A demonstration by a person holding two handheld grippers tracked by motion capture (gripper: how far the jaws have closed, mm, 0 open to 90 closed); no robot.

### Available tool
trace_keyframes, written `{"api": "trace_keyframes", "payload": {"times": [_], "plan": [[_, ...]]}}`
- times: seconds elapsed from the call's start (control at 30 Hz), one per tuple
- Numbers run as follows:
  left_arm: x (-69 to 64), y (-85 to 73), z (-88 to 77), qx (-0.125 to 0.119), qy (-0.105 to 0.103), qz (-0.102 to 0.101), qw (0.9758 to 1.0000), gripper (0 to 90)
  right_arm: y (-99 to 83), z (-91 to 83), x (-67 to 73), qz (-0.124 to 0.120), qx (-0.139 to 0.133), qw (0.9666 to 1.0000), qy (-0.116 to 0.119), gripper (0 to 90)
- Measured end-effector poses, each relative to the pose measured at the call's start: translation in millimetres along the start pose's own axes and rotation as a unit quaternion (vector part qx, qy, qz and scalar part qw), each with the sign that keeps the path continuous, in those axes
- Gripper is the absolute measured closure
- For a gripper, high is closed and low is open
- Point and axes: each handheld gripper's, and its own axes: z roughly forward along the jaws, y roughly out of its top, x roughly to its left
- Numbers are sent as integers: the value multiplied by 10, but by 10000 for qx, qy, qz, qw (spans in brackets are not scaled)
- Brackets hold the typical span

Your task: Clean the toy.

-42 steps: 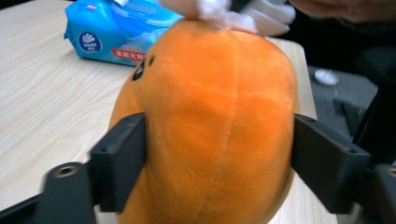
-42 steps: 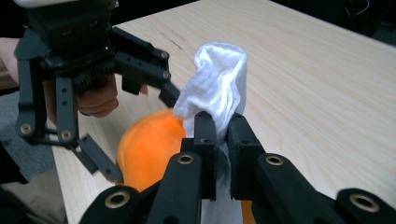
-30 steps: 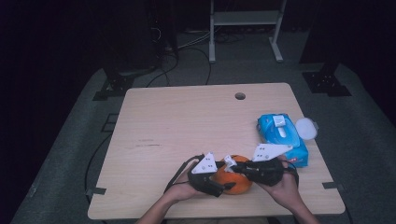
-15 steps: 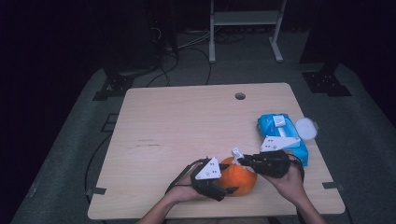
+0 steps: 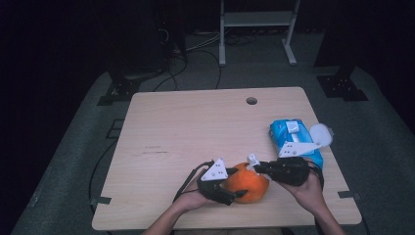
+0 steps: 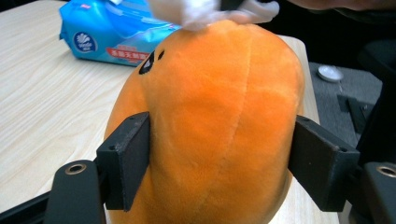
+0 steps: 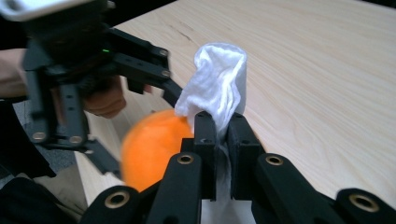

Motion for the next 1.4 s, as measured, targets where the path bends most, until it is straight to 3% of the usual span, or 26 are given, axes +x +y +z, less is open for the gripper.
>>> {"api": "trace_keyframes", "payload": {"times": [0.13, 0.2, 0.43, 0.47, 0.57, 0.73, 0.83, 1.03, 1.27, 1.4], "plan": [[-26, 8, 15, 5, 30, 61, 10000, 260, 73, 75, 160, -224, 28, 9994, 253, 833], [-2, 0, -6, -11, 15, 0, 10000, 261, 90, 111, 218, -414, 106, 9989, 196, 833], [165, -36, -83, -265, 52, -600, 9978, 261, 17, -50, 19, -131, 59, 9999, 10, 833], [165, -36, -74, -272, 52, -614, 9977, 260, 5, -61, 7, -101, 49, 9999, 10, 833], [111, -11, -25, -221, 133, -556, 9981, 248, 13, -34, 65, -153, 67, 9999, 21, 833], [-53, 35, 42, -38, 185, -8, 9998, 226, 78, 130, 265, -474, 179, 9985, 197, 833], [-68, 22, 46, -44, 182, 93, 9998, 231, 97, 172, 307, -524, 207, 9983, 124, 833], [14, -17, -4, -108, 87, -2, 9999, 246, 61, 60, 100, -257, 13, 9995, -173, 833], [193, -86, -93, -271, 16, -520, 9983, 247, -111, -79, -160, 110, 20, 9990, -424, 833], [223, -102, -95, -295, 17, -643, 9975, 246, -115, -62, -111, 75, 69, 9993, -359, 834]]}}
